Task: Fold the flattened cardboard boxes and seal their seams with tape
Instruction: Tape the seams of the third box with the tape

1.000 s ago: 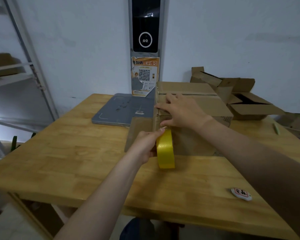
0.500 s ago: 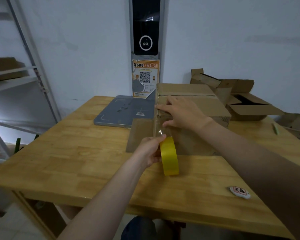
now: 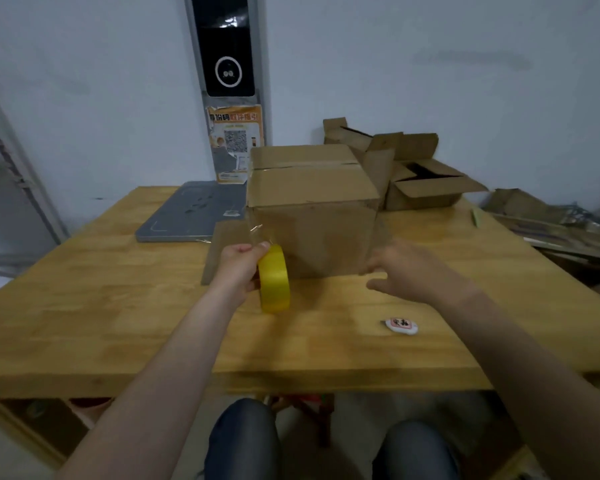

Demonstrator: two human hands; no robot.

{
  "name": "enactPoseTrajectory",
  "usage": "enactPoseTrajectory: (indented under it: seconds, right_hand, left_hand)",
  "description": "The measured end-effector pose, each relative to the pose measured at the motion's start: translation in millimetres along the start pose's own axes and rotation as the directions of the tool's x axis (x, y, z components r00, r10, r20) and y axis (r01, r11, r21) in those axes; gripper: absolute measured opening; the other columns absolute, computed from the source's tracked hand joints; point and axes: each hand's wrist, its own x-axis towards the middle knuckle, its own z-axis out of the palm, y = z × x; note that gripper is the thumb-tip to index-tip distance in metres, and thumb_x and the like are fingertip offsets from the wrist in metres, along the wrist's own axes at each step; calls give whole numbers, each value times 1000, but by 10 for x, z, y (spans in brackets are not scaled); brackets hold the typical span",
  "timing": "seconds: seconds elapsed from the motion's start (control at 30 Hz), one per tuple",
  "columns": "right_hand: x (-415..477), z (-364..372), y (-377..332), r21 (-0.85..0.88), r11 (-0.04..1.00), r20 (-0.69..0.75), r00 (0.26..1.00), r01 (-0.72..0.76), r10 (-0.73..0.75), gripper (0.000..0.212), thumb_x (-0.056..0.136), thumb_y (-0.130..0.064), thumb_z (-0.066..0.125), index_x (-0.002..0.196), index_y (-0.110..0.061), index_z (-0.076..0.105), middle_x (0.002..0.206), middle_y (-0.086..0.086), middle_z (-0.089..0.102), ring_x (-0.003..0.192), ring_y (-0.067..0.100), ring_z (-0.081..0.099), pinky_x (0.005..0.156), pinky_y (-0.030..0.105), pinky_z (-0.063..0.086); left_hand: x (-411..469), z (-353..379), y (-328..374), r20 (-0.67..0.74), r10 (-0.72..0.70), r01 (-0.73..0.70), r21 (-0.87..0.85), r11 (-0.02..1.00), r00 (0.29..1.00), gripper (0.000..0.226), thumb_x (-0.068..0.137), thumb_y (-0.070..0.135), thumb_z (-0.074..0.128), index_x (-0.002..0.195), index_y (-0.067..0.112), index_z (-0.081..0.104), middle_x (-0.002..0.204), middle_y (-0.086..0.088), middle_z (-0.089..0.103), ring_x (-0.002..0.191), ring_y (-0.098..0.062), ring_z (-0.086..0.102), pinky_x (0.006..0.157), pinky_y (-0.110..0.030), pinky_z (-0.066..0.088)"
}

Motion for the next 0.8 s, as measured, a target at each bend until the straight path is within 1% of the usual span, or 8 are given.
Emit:
enactPoseTrajectory:
  seconds: [0.1,0.17,0.23,0.4,0.5,0.6,0.7,0.8]
  right_hand:
    - [-272,163,229,34,992,229,967,-126,115,33,88,-46,74,120,-37,72,117,-16,67,105,9,59,81,33,51]
    - [-386,315,312,19,984,265,950,-178,167,36,85,-51,74,119,-37,72,115,-15,66,104,10,58,76,32,48]
    - [-451,467,354,14,976,263,942,-219,207,35,83,-49,75,116,-36,73,114,-13,66,107,14,60,76,33,47]
    - [-465,697,343,42,979,183,964,-201,191,18,93,-46,67,98,-32,78,95,-12,68,83,11,55,66,30,46]
    - [-417,713,310,27,975,184,960,-222,213,18,93,-38,62,94,-29,78,92,-7,70,87,16,63,68,33,54]
    - [-356,775,335,24,958,171,945,-286,278,18,94,-32,62,98,-26,78,90,-1,68,96,20,59,76,39,57]
    - [-289,802,345,128,931,134,936,-341,324,14,97,-33,61,99,-34,74,90,-2,68,102,23,58,77,41,56]
    - [-135,590,207,329,881,81,940,-340,332,8,98,-33,59,103,-34,66,89,-3,70,79,19,65,68,42,58]
  left_hand:
    - [-59,39,-14,-29,15,-16,-9,1000,999,29,94,25,75,112,13,55,91,-6,65,78,-19,66,60,-33,54]
    - [-80,61,-34,-52,15,-16,-16,1000,999,31,93,24,76,113,12,55,100,-9,67,86,-22,68,62,-35,56]
    - [-103,85,-61,-70,9,-11,-32,999,997,40,92,24,77,123,8,56,112,-13,68,98,-27,70,66,-37,58]
    - [-164,98,-59,-68,-6,2,-54,999,998,51,91,25,79,131,4,56,120,-17,69,103,-32,71,65,-40,59]
    - [-163,67,-54,-71,-8,4,-49,999,997,49,90,25,79,129,6,57,121,-18,69,106,-33,71,69,-41,61]
    - [-148,39,-54,-60,-4,1,-60,998,998,42,93,22,77,126,8,54,118,-17,68,107,-33,70,70,-41,60]
    - [-123,1,-78,-11,-8,7,-63,998,1000,44,93,25,76,128,8,57,118,-16,69,105,-32,71,69,-41,61]
    - [-69,-36,-119,33,-13,16,-92,996,999,43,93,25,76,130,11,60,116,-15,71,101,-30,72,69,-40,60]
